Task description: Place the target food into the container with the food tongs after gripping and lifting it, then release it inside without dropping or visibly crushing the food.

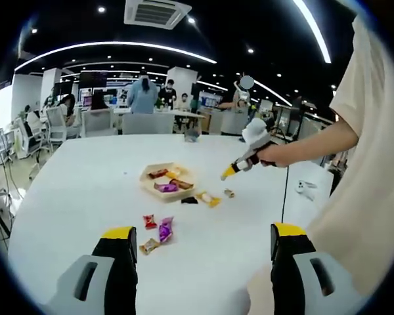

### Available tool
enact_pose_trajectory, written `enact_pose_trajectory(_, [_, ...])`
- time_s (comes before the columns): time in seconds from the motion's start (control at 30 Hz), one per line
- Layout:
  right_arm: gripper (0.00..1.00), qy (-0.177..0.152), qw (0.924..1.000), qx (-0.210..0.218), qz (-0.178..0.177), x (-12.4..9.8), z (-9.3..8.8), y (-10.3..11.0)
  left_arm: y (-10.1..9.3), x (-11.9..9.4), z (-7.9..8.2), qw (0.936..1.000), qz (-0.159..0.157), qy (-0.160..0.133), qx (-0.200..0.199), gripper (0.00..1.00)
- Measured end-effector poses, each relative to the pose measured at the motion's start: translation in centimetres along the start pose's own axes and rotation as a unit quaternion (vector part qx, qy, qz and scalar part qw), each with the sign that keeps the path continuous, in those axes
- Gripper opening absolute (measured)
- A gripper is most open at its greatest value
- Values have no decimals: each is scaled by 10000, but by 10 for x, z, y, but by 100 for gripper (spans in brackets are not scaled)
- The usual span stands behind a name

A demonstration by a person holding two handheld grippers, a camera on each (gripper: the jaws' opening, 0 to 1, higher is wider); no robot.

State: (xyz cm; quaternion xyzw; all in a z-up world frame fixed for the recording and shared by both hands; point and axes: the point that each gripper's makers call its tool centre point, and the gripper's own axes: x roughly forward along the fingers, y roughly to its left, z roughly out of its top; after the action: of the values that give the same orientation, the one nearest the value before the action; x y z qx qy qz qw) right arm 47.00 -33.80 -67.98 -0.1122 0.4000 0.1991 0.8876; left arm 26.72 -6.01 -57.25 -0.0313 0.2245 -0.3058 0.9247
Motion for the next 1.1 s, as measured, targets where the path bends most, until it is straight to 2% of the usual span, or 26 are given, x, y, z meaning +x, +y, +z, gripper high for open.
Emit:
enact_pose_trajectory(0.17, [26,141,9998,127,-24,1,-18,-1,1,1,1,10000,3,24,13,83])
enact_pose_trajectory(0.43, [26,207,9994,273,-33,3,-27,-3,-2,3,1,10000,-21,62,37,83])
enact_pose_trajectory(0.53, [26,210,9994,282,-19,3,-28,-1,-3,3,2,10000,-13,61,26,83])
enact_pose_trajectory(0.63, [26,220,9996,139,124,6,-26,11,-3,3,2,10000,-14,77,30,83])
enact_pose_trajectory(0.87, [26,118,9988,275,387,15,-16,38,-1,3,3,10000,32,66,19,83])
enact_pose_trajectory(1.1, [26,90,9984,213,523,22,-9,52,-2,2,1,10000,48,84,0,83])
